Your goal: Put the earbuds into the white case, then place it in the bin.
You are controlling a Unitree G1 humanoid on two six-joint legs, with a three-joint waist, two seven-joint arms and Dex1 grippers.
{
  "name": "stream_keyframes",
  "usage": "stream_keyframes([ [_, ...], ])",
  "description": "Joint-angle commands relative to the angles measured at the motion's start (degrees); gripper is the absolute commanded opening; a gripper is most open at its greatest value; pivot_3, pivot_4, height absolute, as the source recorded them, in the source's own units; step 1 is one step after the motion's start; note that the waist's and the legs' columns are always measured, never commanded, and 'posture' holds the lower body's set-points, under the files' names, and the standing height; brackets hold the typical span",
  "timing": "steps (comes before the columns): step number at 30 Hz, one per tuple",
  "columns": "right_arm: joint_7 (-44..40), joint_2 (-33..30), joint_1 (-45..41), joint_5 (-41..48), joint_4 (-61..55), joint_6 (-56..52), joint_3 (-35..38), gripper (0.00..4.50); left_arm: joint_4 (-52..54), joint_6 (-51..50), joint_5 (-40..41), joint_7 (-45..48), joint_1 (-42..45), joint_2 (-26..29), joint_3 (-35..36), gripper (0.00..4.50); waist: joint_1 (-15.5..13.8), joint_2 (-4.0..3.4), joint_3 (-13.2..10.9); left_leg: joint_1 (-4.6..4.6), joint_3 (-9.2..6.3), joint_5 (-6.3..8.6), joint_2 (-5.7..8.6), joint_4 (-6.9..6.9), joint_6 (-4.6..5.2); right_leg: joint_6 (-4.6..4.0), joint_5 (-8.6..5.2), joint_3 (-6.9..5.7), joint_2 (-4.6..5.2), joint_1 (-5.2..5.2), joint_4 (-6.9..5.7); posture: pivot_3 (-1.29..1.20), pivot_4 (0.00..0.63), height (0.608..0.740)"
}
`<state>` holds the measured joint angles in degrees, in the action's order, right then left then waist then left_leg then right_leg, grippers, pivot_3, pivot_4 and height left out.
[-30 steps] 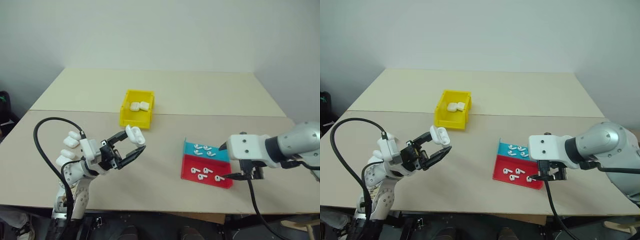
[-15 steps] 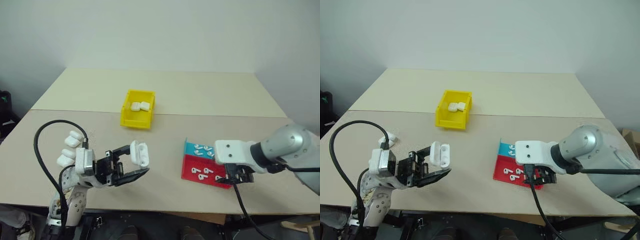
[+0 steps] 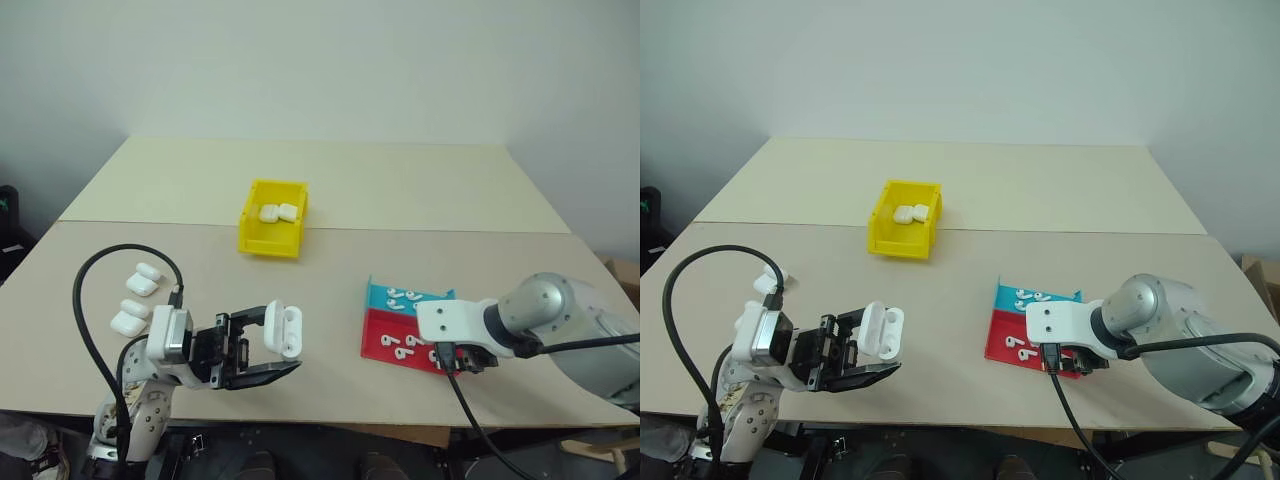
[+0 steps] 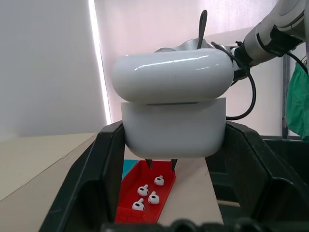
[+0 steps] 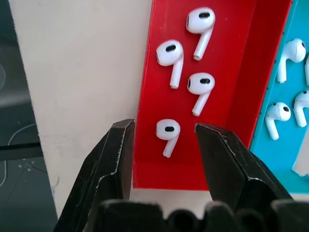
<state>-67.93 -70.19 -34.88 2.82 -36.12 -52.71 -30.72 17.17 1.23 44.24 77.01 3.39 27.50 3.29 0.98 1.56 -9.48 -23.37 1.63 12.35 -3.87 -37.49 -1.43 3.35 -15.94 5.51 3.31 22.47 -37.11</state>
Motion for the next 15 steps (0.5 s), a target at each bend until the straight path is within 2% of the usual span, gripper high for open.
stream_keyframes([
  [1, -0.2, 0.6, 0.2, -3.4, 1.9, 2.7, -1.2, 2.44, 2.0, 0.2, 0.8, -0.1, 0.6, 0.3, 1.1, 2.75, 0.0, 0.0, 0.0, 0.0, 0.0, 0.0, 0.0, 0.0, 0.0, 0.0, 0.0, 0.0, 0.0, 0.0, 0.0, 0.0, 0.15, 0.74],
  [15, -2.3, 4.6, 0.4, -9.1, 7.3, 6.5, -2.7, 2.44, 3.9, -0.9, 0.3, -2.1, -0.3, 1.0, 1.1, 2.75, -0.1, 0.0, 0.0, -0.01, 0.0, 0.0, 0.0, 0.0, 0.0, 0.0, 0.0, 0.0, 0.0, 0.0, 0.01, 0.0, 0.15, 0.74],
])
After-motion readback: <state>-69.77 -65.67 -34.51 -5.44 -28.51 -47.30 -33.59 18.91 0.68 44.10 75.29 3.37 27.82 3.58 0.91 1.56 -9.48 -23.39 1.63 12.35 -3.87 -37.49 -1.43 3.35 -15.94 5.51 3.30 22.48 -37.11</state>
